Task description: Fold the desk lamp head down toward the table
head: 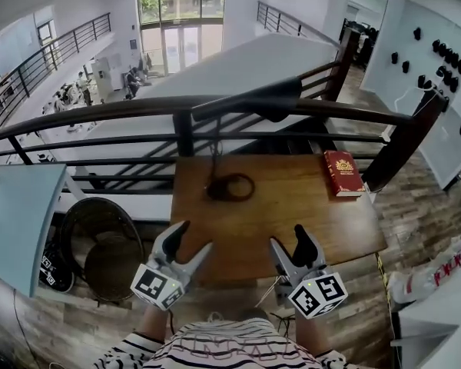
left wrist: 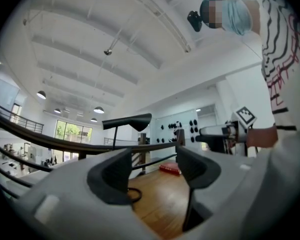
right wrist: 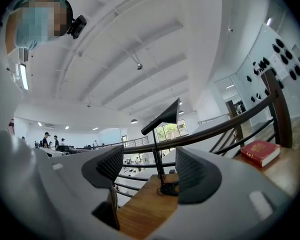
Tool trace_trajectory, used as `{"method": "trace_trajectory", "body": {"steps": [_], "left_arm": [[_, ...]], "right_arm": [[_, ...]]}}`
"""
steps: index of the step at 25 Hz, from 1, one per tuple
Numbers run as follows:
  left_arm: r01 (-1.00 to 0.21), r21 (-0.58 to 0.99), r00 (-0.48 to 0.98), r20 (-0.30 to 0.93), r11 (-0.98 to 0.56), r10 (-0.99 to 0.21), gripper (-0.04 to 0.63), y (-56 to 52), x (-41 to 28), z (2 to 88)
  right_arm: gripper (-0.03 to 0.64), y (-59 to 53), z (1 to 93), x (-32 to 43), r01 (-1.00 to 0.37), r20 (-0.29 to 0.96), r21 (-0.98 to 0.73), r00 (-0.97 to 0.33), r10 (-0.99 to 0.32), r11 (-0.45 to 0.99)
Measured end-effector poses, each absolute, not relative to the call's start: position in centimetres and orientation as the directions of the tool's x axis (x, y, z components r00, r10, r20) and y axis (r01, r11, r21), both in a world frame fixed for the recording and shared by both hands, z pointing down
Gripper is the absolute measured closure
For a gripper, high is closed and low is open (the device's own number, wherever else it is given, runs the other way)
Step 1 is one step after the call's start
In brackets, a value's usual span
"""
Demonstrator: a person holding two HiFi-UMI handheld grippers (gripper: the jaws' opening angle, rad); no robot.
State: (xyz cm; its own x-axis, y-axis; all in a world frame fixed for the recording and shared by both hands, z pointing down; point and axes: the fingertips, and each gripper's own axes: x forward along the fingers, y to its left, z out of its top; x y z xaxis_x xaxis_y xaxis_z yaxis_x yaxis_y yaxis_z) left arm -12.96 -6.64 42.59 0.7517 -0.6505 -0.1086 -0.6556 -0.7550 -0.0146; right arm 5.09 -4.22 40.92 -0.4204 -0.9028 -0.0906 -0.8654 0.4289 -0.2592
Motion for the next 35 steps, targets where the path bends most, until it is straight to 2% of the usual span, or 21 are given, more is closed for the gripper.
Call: {"method": "trace_trajectory", "body": {"steps": [11,22,35], "left_arm": [[-0.641,0.022,0.763,-0.092,-0.767,-0.640,0.258,-12.7,-12.3,44.0],[-0.727,0.024,0.684,-0.072,-0.687,-0.726,0.253,-21.9,-11.4,44.2],[-0.769,0.029,0.635,-0.077,-0.638,-0.769,0.255,-31.4,-8.1,44.8]], "right_arm": [[0.293,-11.2,39.5,5.4,-0.877,-0.098,-0.190,-0.430,-0.898,0.441],[0.295,-22.6,34.2,7.7,-0.855,-0.170,-0.068,-0.497,-0.851,0.514],[0.298,-31.6,26.0,11.8,-0.870,-0.260,0.151,-0.493,-0.830,0.470]]}}
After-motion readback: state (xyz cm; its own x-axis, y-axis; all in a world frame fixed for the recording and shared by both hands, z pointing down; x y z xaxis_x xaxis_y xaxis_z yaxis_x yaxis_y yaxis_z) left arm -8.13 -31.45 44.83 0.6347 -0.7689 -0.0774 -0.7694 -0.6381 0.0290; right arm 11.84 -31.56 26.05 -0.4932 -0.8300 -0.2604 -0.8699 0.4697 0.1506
